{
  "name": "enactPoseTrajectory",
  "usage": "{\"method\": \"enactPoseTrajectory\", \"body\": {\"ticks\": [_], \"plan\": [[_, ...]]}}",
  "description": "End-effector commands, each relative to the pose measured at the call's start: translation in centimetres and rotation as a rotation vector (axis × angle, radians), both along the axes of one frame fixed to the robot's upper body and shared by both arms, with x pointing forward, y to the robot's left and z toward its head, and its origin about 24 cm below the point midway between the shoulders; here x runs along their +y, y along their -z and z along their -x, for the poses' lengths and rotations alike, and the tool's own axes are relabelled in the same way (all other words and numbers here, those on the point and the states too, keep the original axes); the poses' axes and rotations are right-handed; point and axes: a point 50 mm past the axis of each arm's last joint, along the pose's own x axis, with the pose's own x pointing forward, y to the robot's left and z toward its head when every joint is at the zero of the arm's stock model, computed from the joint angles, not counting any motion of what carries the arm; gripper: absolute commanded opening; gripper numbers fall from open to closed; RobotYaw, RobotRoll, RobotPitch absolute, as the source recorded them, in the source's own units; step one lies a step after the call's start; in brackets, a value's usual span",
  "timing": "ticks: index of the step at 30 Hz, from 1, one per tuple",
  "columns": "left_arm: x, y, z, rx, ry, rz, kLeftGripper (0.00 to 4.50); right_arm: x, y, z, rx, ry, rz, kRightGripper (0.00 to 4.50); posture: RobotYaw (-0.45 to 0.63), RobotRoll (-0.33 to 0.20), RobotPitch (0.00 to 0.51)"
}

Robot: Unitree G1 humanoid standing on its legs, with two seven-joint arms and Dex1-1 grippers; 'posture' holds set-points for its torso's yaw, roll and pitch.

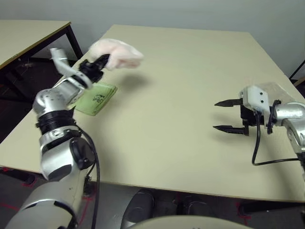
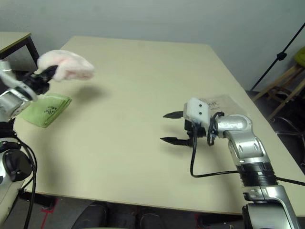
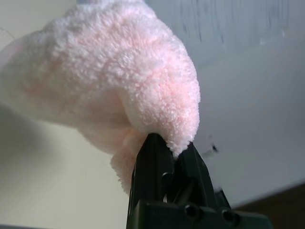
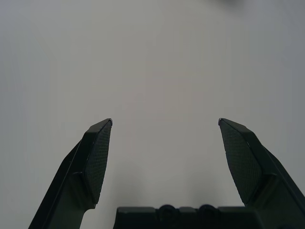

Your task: Fold the towel and set it aside.

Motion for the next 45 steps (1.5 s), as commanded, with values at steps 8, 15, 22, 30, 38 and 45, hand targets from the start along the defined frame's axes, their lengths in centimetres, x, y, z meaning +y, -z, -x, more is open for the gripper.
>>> {"method": "enactPoseTrajectory", "body": {"ticks": [8,15,22,30,38,45], "plan": [[2.1,7.3,2.2,0.208,-0.223,-0.017,0.03,0.6,0.1,-0.6,0.003,-0.042,0.007,4.50,0.20,0.000,0.048],[1.1,11.8,2.9,0.368,-0.186,-0.036,0.03,0.6,0.2,-0.5,0.003,-0.039,0.007,4.50,0.19,0.000,0.048],[1.9,11.5,3.0,0.374,-0.208,-0.042,1.10,0.7,0.2,-0.4,0.004,-0.040,0.004,4.50,0.19,0.000,0.050],[2.1,8.7,5.7,0.334,-0.122,-0.252,3.84,0.6,0.2,-0.2,0.002,-0.019,-0.014,4.50,0.19,0.000,0.056],[-1.3,6.5,10.2,0.322,0.036,-0.481,4.48,0.0,0.0,-0.5,0.008,0.081,-0.128,4.50,0.24,0.000,0.062],[-2.8,5.0,10.7,0.223,-0.028,-0.643,4.48,-1.8,0.7,-1.5,-0.006,0.323,-0.287,4.50,0.26,0.000,0.066]]}}
